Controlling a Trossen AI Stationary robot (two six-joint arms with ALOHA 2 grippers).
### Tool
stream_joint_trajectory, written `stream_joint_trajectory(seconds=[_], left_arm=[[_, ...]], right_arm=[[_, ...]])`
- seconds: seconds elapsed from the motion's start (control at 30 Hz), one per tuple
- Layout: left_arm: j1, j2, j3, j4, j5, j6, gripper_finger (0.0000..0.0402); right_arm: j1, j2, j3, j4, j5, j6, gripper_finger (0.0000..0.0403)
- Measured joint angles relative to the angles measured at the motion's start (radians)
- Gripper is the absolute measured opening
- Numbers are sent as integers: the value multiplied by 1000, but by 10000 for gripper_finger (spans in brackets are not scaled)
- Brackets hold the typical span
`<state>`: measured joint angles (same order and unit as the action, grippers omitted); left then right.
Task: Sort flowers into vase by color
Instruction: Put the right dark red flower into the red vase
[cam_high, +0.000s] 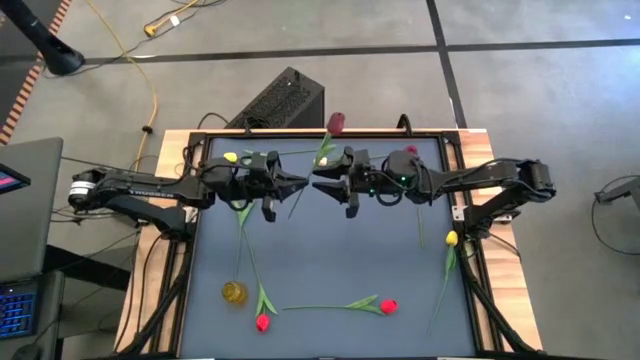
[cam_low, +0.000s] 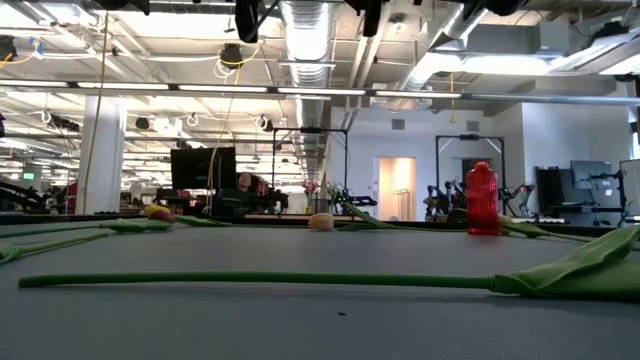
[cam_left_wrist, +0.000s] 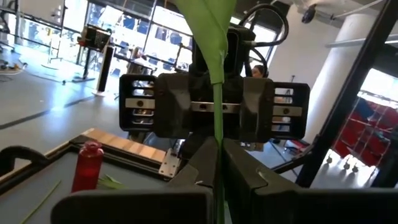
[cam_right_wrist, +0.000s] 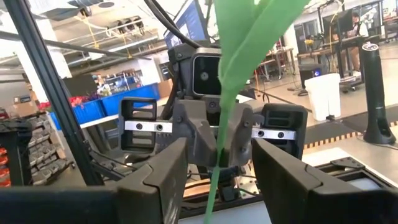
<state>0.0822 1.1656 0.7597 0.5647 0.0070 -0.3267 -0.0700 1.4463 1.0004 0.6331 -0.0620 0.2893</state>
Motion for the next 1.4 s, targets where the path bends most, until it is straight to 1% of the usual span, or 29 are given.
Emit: stream_joint_trajectory(seconds=[0.17, 0.33, 0.43, 0.53, 0.87, 1.0, 1.27, 1.4], left_arm=[[0, 0, 0, 0, -1, -4, 0], [0, 41, 1, 44, -42, -29, 0], [0, 90, 1, 107, -28, -39, 0], [0, 117, 1, 134, -13, -59, 0], [0, 117, 1, 153, -13, -62, 0], [0, 117, 1, 150, -13, -63, 0], [0, 117, 1, 150, -13, -62, 0], [0, 117, 2, 150, -13, -63, 0]], right_arm=[[0, 0, 0, -1, 1, 0, 205], [0, 0, 0, -1, 1, 0, 205], [0, 0, 0, -5, 1, 0, 205], [0, 0, 0, -5, 1, 0, 205], [0, 0, 0, -19, 3, 0, 200], [0, -1, 0, -19, 3, 0, 181], [0, -1, 0, -20, 5, -1, 118], [0, -1, 0, -20, 7, 0, 93]])
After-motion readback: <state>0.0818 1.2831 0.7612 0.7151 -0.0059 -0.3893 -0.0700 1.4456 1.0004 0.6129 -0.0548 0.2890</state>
